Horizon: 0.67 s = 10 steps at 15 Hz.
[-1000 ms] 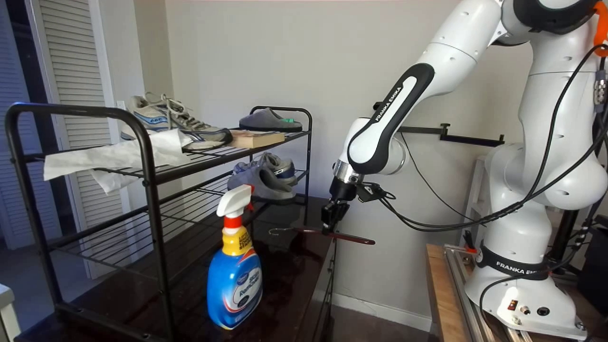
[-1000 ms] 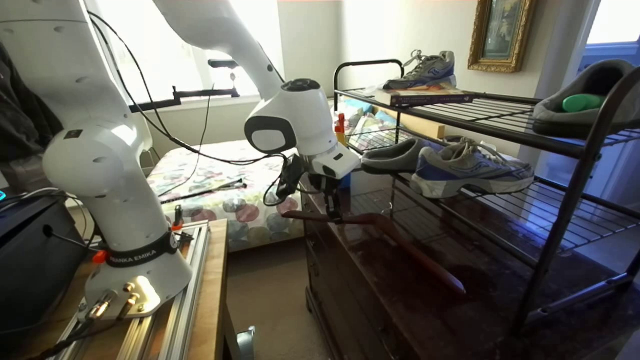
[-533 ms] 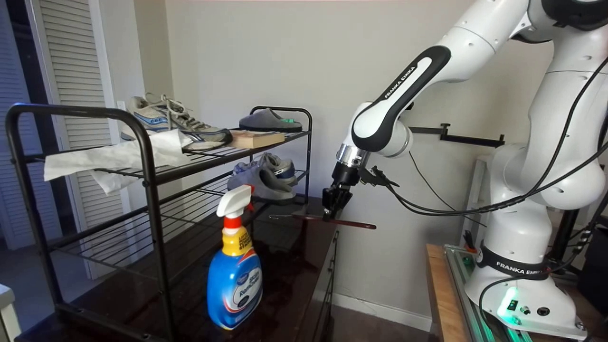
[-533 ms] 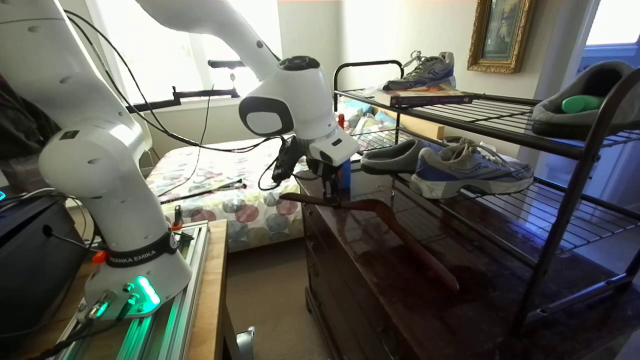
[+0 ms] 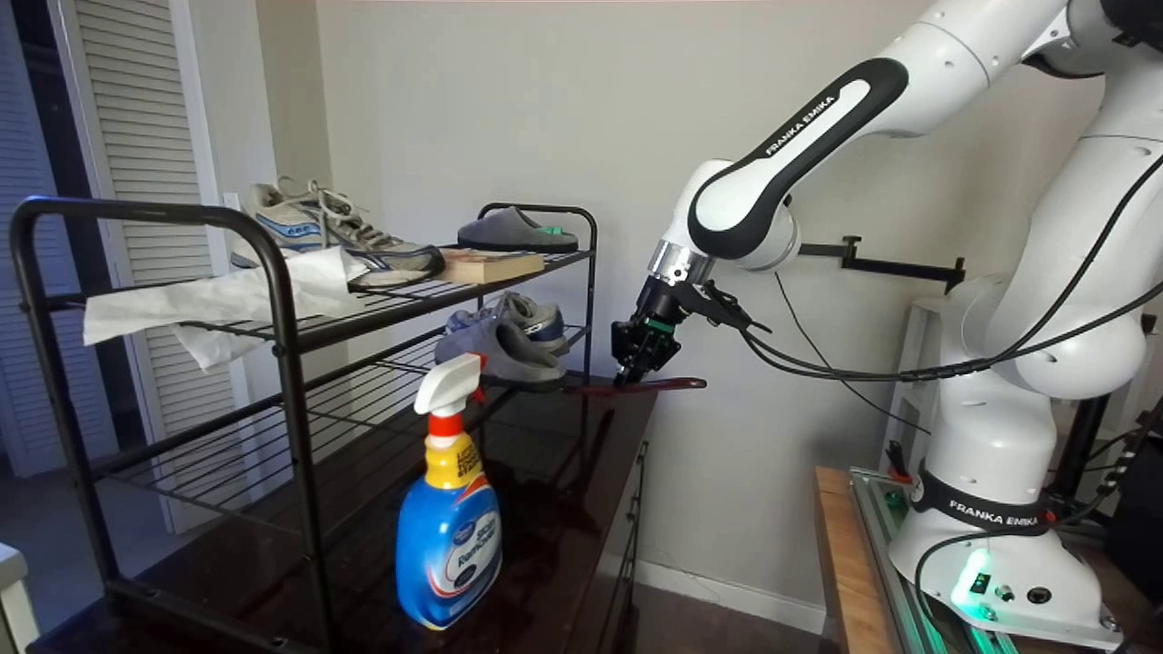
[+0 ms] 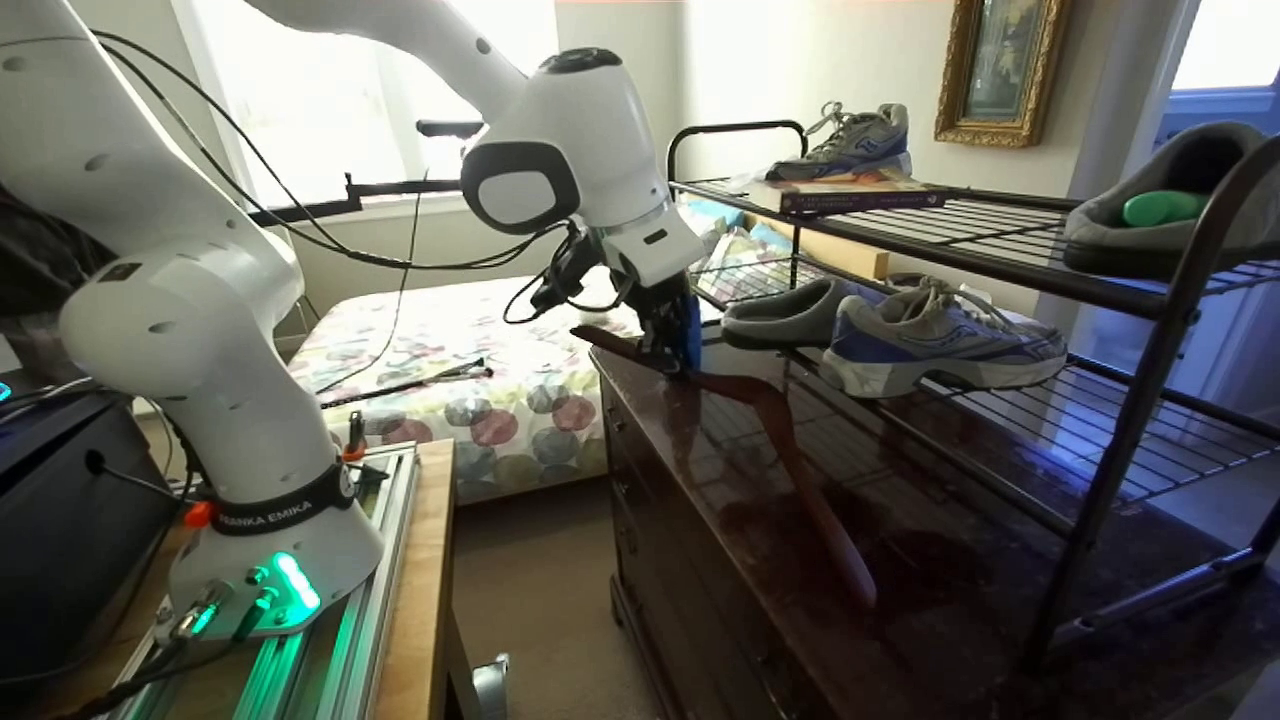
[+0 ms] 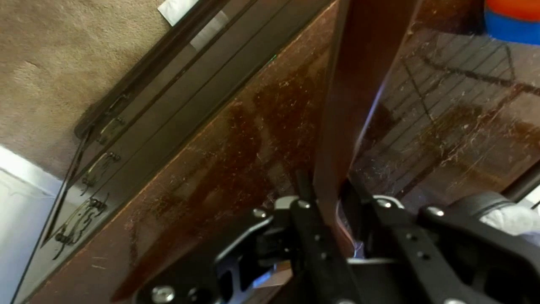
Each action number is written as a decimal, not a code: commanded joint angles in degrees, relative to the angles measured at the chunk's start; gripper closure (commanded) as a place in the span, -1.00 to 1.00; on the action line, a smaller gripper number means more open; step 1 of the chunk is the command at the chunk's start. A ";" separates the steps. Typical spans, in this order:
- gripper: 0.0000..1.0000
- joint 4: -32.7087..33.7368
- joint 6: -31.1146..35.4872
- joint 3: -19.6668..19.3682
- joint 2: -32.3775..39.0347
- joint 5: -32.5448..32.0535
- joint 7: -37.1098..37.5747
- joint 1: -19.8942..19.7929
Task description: Hang the coat hanger on the shoe rack
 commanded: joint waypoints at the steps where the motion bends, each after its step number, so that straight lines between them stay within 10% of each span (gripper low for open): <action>1: 0.89 -0.60 -8.66 4.68 -6.36 -9.53 13.33 -7.12; 10: 0.89 -0.90 -27.54 6.62 -26.00 -13.98 18.13 -10.00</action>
